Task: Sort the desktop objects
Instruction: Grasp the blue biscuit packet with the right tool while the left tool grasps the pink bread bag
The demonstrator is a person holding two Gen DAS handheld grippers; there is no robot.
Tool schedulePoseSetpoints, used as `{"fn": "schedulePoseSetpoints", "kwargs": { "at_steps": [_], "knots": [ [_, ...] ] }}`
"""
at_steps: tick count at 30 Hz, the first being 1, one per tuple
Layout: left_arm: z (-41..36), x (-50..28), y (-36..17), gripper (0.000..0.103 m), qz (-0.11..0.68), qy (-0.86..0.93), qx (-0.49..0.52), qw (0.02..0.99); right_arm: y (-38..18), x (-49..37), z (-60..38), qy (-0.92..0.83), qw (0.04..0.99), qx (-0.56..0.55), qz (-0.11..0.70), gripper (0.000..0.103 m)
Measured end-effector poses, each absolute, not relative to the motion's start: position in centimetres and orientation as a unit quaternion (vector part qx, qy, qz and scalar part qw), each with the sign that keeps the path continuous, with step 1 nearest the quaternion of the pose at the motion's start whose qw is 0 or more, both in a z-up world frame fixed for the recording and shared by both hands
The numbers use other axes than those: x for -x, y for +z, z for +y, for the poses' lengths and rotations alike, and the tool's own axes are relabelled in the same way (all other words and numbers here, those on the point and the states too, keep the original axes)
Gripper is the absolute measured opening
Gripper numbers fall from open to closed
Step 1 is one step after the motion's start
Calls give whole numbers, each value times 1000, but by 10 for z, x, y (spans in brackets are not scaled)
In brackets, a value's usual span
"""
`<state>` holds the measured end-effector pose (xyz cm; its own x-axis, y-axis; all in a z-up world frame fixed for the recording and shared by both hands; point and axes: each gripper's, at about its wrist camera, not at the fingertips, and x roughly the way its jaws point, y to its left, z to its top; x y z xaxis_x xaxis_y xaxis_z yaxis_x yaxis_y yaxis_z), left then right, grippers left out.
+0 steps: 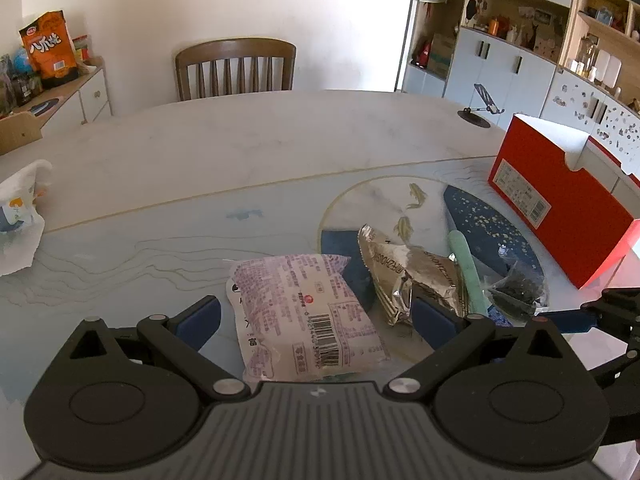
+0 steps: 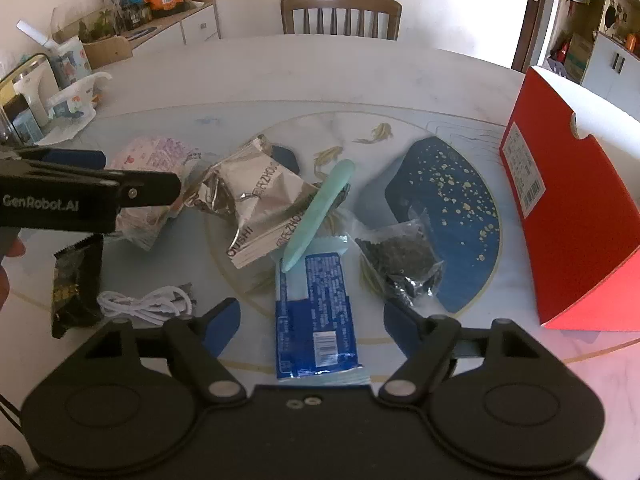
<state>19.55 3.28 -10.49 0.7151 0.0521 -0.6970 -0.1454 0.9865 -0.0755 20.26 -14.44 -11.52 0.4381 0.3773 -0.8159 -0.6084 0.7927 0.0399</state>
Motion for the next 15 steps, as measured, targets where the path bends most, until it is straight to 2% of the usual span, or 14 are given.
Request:
{"fn": "schedulePoseSetpoints", "kwargs": {
  "at_steps": [8,15],
  "knots": [
    [34,-200,-108,95,378,59,62,922,-120,-205,-142,294,833,139,448,62],
    [34,-201,-110,88,384,54,64,919,-122,-209,-139,292,834,142,446,56]
  ]
}}
